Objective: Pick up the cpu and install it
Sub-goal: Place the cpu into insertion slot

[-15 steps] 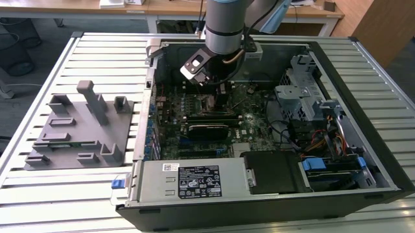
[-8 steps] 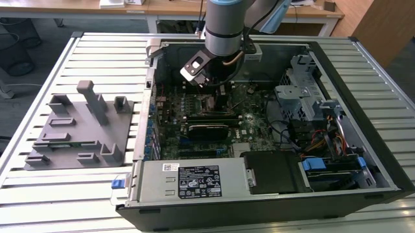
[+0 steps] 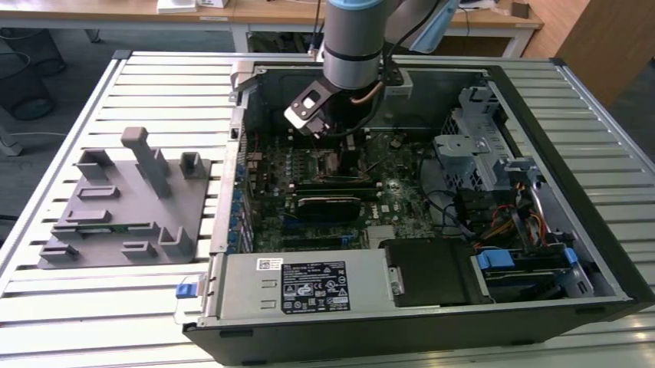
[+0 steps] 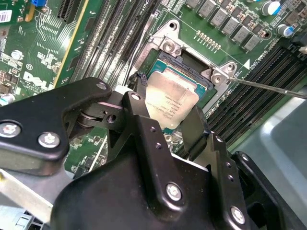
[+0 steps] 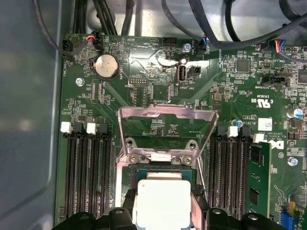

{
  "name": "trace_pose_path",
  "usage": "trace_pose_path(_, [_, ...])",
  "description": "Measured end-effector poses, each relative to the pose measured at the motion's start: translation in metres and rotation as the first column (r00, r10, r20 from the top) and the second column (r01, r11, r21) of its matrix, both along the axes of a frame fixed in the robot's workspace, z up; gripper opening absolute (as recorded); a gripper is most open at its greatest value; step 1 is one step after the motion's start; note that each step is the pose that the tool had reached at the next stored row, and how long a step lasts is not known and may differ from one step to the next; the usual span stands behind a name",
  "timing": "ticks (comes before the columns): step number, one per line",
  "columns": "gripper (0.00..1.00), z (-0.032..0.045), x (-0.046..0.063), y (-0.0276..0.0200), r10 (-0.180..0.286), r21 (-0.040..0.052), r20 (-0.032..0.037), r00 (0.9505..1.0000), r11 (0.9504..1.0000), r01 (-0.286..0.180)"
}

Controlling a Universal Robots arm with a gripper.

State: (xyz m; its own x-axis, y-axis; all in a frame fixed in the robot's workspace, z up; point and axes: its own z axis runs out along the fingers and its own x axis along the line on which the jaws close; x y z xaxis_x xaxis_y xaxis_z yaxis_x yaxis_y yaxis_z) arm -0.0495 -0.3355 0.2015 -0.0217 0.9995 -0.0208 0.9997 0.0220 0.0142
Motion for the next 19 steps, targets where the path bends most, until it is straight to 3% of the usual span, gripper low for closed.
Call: trace_pose_path(19, [0.53, -0.0063, -0.0009, 0.0016, 0.0, -0.0001, -0.0001, 1.0, 1.0, 0.0])
